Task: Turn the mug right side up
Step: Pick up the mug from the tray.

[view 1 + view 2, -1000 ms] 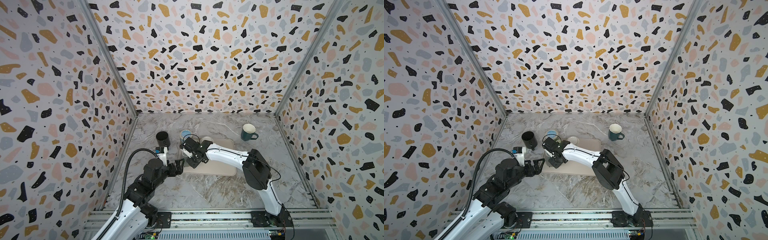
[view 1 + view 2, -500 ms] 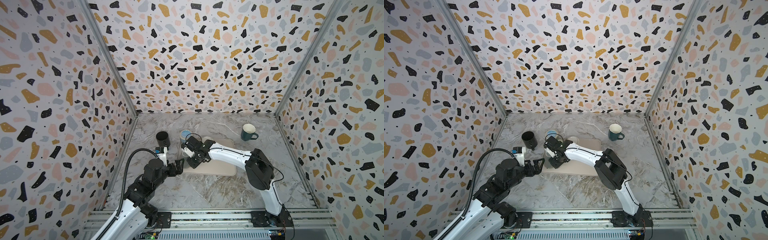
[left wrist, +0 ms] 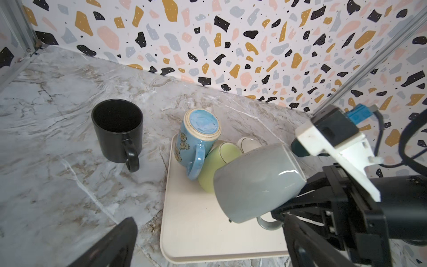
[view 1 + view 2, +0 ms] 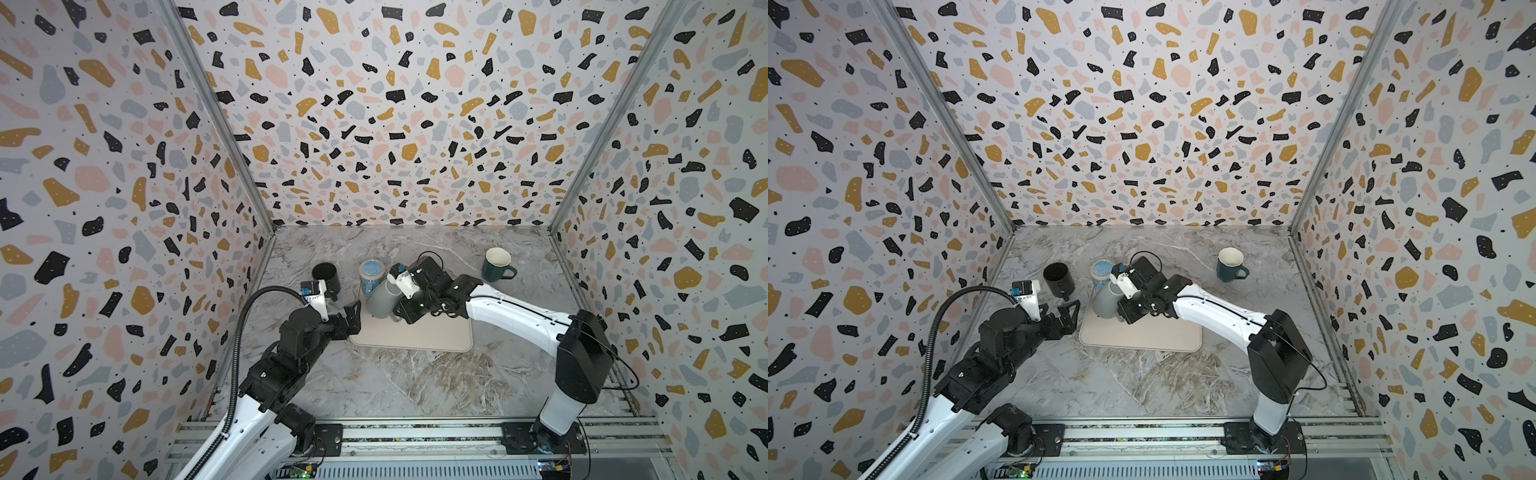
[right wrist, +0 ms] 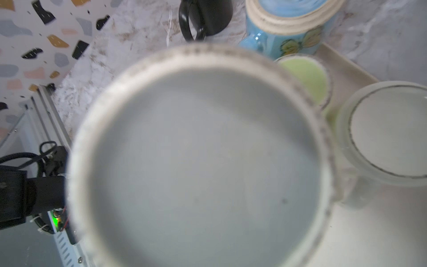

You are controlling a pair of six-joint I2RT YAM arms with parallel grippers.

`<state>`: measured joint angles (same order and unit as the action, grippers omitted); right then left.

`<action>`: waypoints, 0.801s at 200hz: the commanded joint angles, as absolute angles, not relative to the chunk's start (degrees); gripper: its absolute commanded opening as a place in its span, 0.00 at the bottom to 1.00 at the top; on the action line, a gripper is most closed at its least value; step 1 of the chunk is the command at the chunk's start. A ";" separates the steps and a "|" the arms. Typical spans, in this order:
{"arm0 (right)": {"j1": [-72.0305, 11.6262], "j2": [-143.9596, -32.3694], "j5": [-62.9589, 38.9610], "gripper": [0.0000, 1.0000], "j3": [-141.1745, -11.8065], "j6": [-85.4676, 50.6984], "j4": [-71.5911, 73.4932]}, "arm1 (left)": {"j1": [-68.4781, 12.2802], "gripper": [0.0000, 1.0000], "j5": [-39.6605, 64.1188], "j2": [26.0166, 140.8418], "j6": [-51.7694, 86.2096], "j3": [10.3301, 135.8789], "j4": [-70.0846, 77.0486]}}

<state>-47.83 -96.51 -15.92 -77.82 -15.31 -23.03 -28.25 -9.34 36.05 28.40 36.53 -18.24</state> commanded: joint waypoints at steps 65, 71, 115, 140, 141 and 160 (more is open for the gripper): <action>-36.91 -80.25 -24.68 0.00 -62.79 -20.34 -5.45 | -28.30 1.00 -3.10 47.82 29.08 40.12 -8.52; -36.32 -79.61 -24.94 0.00 -61.72 -20.60 -4.70 | -28.34 1.00 -2.23 48.71 29.33 40.33 -8.05; -32.39 -74.88 -26.60 0.00 -53.89 -24.12 2.09 | -28.41 1.00 7.71 54.97 34.32 39.35 -0.69; -30.25 -73.18 -28.93 0.00 -50.78 -26.41 5.71 | -28.48 1.00 9.37 58.36 33.89 40.44 -0.04; -30.24 -73.15 -28.97 0.00 -50.75 -26.43 5.75 | -28.48 1.00 9.43 58.49 33.73 40.52 -0.11; -29.46 -72.06 -28.67 0.00 -49.95 -26.50 5.67 | -28.48 1.00 10.26 60.17 33.27 41.68 -0.13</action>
<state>-30.39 -75.75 -26.46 -49.54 -25.06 -1.28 -28.29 7.01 58.87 32.99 39.11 -3.81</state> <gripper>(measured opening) 0.164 0.997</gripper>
